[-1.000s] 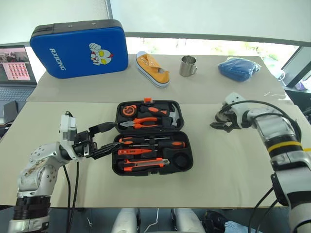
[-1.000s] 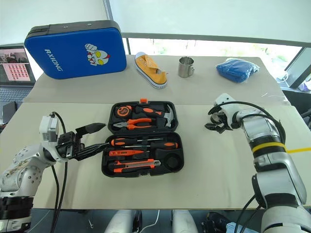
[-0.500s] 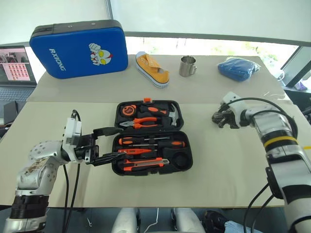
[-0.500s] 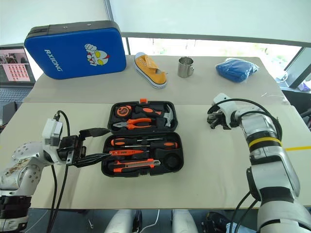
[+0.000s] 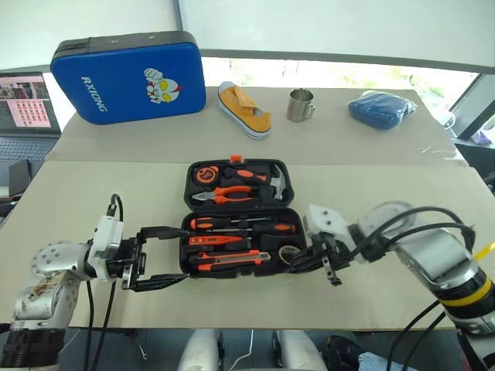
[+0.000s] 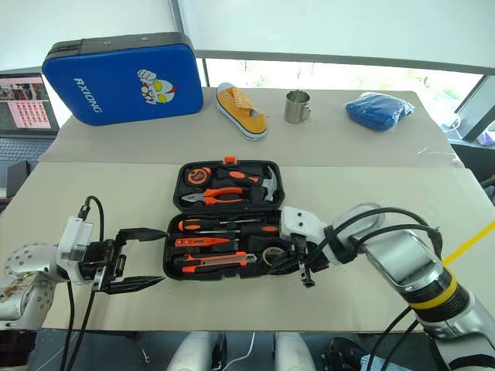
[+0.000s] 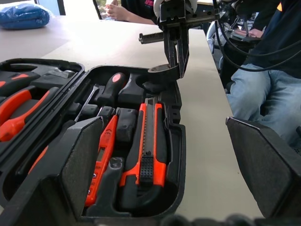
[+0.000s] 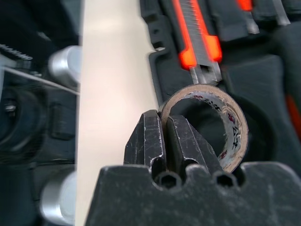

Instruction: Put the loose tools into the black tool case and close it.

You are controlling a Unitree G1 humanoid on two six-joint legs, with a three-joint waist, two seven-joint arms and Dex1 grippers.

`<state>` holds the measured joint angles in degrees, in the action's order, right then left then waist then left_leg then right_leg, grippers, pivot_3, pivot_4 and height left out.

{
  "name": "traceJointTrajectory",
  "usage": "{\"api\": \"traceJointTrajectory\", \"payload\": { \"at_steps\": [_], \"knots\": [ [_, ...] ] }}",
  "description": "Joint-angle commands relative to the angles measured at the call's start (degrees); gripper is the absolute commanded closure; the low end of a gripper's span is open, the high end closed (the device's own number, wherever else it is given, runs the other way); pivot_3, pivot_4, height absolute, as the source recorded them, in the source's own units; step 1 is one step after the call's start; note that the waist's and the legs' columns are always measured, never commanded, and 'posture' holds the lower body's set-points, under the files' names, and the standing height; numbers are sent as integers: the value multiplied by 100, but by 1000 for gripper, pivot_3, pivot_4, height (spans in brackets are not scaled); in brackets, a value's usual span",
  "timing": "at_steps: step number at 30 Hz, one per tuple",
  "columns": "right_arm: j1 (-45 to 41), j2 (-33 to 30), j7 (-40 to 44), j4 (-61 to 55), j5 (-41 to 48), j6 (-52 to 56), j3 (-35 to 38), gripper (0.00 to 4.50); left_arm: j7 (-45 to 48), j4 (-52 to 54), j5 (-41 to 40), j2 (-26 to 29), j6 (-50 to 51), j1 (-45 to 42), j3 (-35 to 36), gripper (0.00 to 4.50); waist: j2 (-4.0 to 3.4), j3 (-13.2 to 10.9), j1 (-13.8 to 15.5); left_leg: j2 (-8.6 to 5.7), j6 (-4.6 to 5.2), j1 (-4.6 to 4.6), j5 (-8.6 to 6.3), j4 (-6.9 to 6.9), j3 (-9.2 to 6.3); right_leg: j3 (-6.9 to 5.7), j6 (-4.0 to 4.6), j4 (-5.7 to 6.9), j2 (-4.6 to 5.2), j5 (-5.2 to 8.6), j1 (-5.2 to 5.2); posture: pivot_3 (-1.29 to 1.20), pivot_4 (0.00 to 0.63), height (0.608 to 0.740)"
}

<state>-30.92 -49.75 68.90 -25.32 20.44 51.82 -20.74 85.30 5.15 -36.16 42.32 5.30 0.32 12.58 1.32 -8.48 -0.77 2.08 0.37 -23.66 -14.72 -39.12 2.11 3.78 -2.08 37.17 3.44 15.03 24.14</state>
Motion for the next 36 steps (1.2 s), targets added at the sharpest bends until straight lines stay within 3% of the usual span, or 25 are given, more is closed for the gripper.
{"api": "traceJointTrajectory", "payload": {
  "at_steps": [1,10,15,19,25,26,27,28,34,36],
  "knots": [
    [-193,16,-79,-39,-77,117,-200,4432,-151,52,-84,2,-67,-23,222,0,0,0,0,1,0,0,0,0,-1,0,0,1,-1,0,0,0,150,740],
    [-444,-10,-143,372,-608,-72,-848,4432,-315,134,-100,40,-11,92,306,0,1,1,14,-1,0,-1,0,-2,-1,-1,0,0,1,0,-2,0,150,740],
    [-486,2,40,321,-449,-200,-693,2771,-810,353,-245,50,316,138,511,0,4,2,13,0,0,-1,0,-2,-2,-1,0,1,1,0,-2,0,150,740],
    [-478,47,496,311,195,-399,-70,1485,-1242,322,-68,135,508,97,560,0,6,1,7,0,0,-1,0,-1,-3,-1,0,1,1,0,-1,0,150,740],
    [-348,9,597,856,828,-556,1017,1485,-2180,-31,-347,-26,957,-324,1016,0,10,0,13,0,0,0,0,-1,-6,-2,0,2,1,-1,-3,0,150,740],
    [-298,79,473,1044,764,-754,1147,2023,-2316,-97,-428,-111,955,-419,1126,514,12,1,18,0,0,0,0,-2,-6,-3,0,3,0,-1,-4,0,150,740],
    [-266,129,391,1160,718,-892,1221,2198,-2396,-135,-459,-167,946,-477,1194,662,20,2,17,0,0,1,0,-2,-7,-4,0,2,2,-1,-6,0,150,740],
    [-209,220,149,1469,427,-1345,1257,2586,-2572,-264,-276,-181,952,-542,1152,1135,22,3,12,0,0,1,0,-3,-6,-4,0,2,2,-1,-6,0,150,740],
    [-144,644,-1072,3054,-1327,-3407,723,4496,-3606,-891,1046,-164,1332,-967,220,3219,26,5,2,-6,-2,6,1,0,8,2,1,8,2,-2,-1,0,150,740],
    [-236,943,-1337,3446,-1490,-3798,744,4500,-3798,-1023,1262,-142,1559,-1142,2,3980,28,4,-3,-5,-4,3,2,0,19,2,1,9,-1,-2,2,0,150,740]
  ]
}}
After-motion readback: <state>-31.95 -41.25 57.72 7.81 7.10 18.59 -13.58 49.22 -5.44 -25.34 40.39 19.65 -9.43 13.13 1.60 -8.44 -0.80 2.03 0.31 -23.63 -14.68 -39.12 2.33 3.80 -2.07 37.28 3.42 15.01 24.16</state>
